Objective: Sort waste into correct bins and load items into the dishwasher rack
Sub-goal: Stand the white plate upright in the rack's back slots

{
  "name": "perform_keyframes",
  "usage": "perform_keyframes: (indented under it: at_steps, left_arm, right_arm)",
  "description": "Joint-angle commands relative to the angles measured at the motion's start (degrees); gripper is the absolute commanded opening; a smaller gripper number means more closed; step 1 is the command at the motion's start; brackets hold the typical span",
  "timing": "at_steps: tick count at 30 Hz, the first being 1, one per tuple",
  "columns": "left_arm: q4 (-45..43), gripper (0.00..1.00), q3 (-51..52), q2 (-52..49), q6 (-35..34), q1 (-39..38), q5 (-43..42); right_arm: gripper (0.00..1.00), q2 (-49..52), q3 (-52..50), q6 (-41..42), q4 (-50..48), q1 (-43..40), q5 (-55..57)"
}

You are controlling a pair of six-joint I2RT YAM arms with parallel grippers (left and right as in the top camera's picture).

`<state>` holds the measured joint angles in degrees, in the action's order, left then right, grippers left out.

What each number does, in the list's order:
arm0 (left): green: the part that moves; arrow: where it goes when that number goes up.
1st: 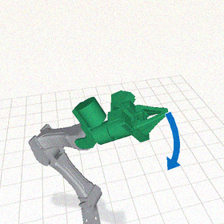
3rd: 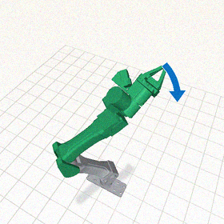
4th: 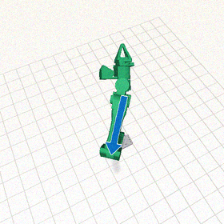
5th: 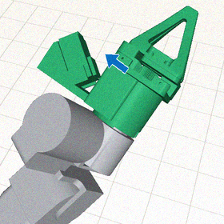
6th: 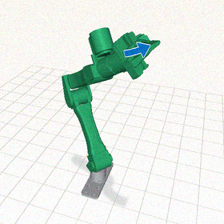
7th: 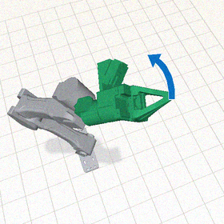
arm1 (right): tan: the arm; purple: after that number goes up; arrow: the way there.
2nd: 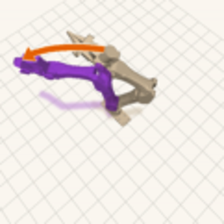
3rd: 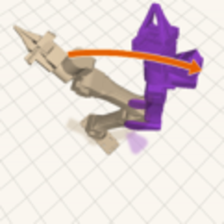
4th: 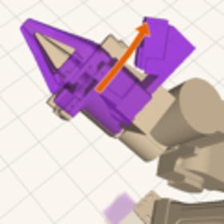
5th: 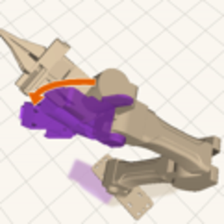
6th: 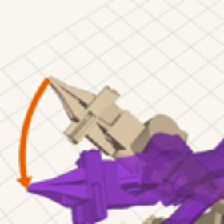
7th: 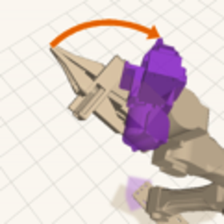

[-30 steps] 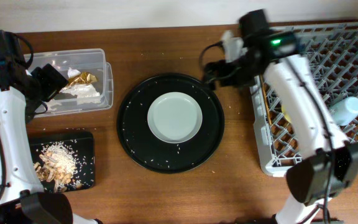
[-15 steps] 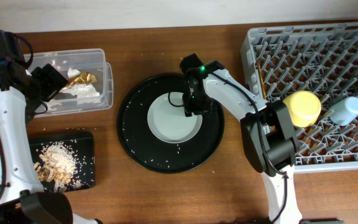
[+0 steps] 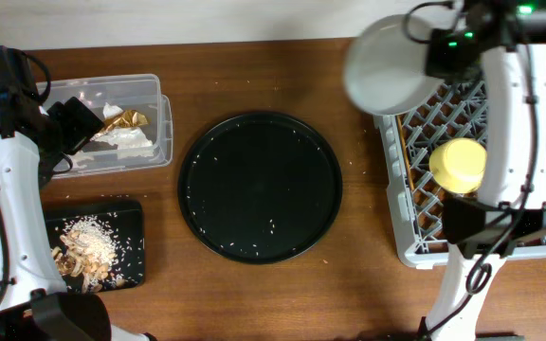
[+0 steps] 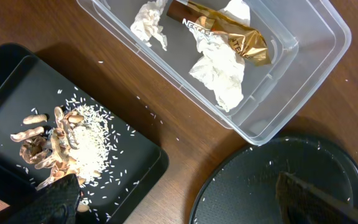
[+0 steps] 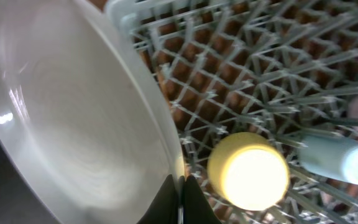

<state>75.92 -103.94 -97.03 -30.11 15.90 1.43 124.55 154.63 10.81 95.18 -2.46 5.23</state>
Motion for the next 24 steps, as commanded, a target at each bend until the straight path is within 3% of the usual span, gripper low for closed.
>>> perform_keyframes:
  at_steps: [1,6,14,17,22,23,24]
  left_arm:
    - [0.02,0.99,-0.15,0.42,-0.70,0.42,-0.20]
    - [0.02,0.99,-0.15,0.42,-0.70,0.39,-0.20]
    - [0.02,0.99,-0.15,0.42,-0.70,0.39,-0.22]
    - [0.02,0.99,-0.15,0.42,-0.70,0.42,-0.20]
    - [0.02,0.99,-0.15,0.42,-0.70,0.39,-0.20]
    - [0.02,0.99,-0.15,0.42,-0.70,0.39,-0.20]
    - [0.02,0.99,-0.15,0.42,-0.70,0.42,-0.20]
  right_arm:
    - [0.04,0.55,1.90,1.88,-0.79,-3.30,16.98]
    - [0.04,3.45,0.00,1.90,-8.17,-3.52,24.17]
    - [0.04,3.45,-14.60,-1.22,-20.15,-0.04,24.24]
    - [0.04,3.45,-19.34,-3.13,-25.81,4.17,33.20]
    - [0.04,3.43,-19.63,-4.63,-26.34,6.75,32.06]
    - [0.09,3.34,-19.63,-4.61,-25.79,7.43,29.86]
    - [0.34,2.93,-19.56,-4.57,-24.65,8.46,27.28]
